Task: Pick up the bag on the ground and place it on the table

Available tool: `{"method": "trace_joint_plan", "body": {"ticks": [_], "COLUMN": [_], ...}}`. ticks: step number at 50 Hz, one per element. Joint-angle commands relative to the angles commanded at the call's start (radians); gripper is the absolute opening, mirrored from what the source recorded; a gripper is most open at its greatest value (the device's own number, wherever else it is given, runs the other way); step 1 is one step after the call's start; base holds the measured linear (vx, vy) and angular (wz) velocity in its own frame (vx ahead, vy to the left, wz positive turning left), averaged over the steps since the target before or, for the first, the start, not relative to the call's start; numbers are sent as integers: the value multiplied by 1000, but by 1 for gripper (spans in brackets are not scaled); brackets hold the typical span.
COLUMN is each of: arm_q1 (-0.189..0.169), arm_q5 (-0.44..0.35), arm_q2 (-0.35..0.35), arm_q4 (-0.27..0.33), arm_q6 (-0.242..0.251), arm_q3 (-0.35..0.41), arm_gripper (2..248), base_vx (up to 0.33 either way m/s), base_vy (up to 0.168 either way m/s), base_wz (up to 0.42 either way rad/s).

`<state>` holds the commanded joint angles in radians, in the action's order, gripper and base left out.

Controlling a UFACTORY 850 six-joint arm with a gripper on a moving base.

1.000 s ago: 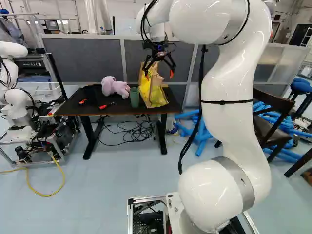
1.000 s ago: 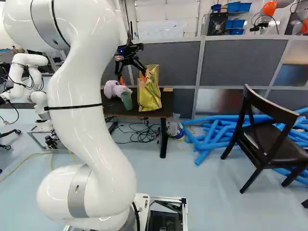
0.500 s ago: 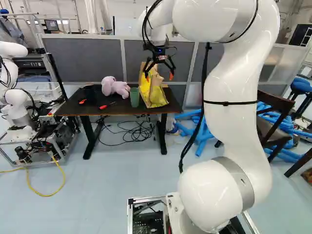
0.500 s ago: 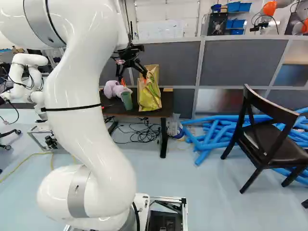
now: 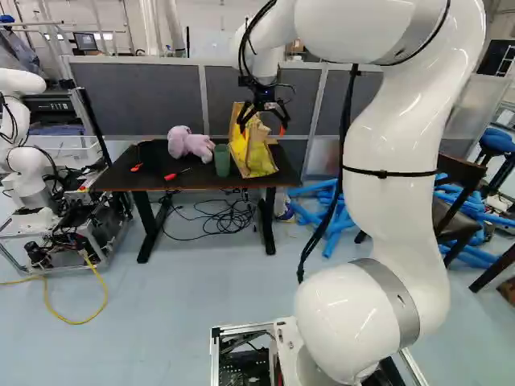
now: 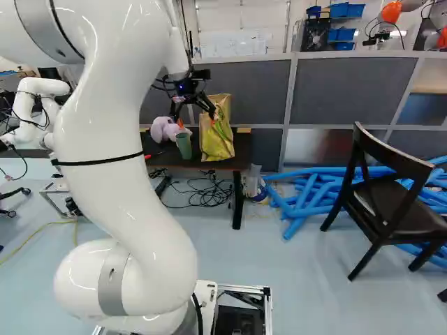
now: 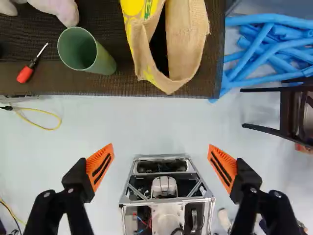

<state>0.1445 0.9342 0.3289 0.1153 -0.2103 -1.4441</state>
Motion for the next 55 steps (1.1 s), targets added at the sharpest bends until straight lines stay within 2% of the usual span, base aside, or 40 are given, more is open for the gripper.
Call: {"method": "trace_joint_plan", "body": {"ticks": [27,55], "arm_q1": [-23,-53], "arm_q5": [-285,-663], "arm_q2": [-96,-223], "arm_q4": [-18,-42], "arm_q6": [33,77], "arm_q3": [214,498], "arm_gripper": [247,247], "base_vx": [0,0], "base_vy": [0,0], "base_wz": [0,0]}}
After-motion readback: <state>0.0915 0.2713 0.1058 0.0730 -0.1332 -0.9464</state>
